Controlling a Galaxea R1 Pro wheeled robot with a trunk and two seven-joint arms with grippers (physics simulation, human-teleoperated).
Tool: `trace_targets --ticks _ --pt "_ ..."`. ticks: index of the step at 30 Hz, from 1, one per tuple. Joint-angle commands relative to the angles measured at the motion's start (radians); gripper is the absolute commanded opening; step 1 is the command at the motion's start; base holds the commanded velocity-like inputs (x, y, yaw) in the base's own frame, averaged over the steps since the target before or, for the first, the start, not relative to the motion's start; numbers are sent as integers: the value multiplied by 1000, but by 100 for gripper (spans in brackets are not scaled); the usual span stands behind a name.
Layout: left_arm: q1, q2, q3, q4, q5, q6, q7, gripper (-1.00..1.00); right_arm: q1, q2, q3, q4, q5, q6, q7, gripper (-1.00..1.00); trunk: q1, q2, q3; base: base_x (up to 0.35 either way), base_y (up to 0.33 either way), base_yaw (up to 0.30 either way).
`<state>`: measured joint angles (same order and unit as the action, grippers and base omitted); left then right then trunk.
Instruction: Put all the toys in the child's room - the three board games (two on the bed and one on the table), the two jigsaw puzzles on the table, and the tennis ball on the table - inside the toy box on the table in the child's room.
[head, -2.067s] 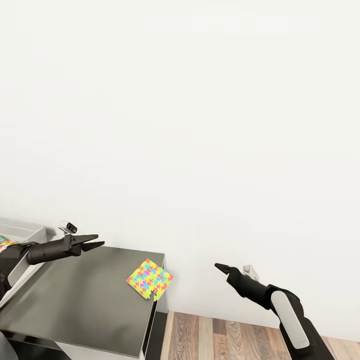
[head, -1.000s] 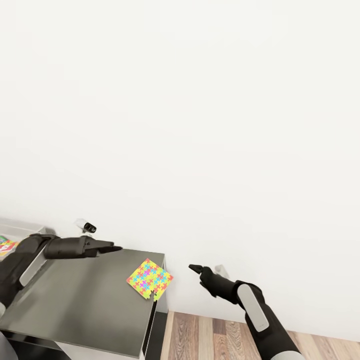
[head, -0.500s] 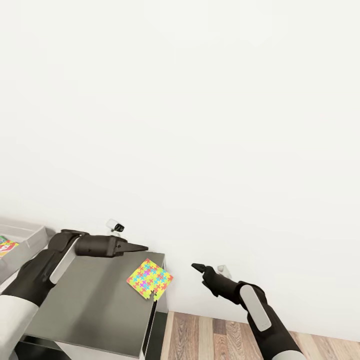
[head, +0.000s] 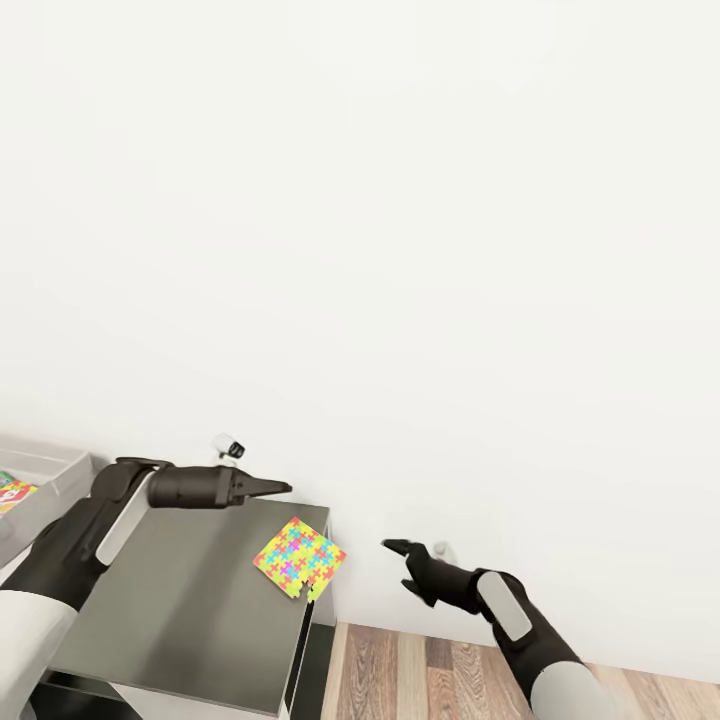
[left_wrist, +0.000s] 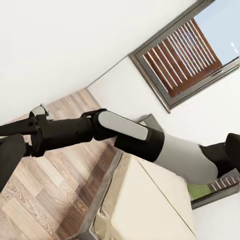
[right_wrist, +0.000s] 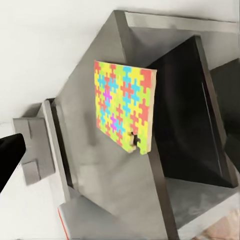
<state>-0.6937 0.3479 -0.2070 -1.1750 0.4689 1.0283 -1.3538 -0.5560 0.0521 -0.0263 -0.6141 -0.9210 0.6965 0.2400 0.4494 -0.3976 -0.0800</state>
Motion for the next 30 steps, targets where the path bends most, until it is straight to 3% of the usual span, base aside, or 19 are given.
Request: trace_targets --ticks 1,5,11,15,30 --pt "-1 1 -1 0 4 10 -1 100 -14 -7 -3 35 0 2 22 100 1 -2 -2 0 0 0" --pt "-1 2 0 0 7 11 -2 100 -76 -38 1 189 11 -51 165 100 1 -2 -2 0 0 0" --pt "-1 1 0 0 8 12 -2 100 -96 -72 12 229 17 -94 300 100 16 -30 -15 0 0 0" --pt "-1 2 0 0 8 12 -2 100 -97 -82 15 232 18 -99 325 100 31 -58 -27 0 0 0" --pt "-1 3 9 0 11 15 -5 100 -99 -78 44 234 19 -105 332 100 89 -163 -74 0 0 0"
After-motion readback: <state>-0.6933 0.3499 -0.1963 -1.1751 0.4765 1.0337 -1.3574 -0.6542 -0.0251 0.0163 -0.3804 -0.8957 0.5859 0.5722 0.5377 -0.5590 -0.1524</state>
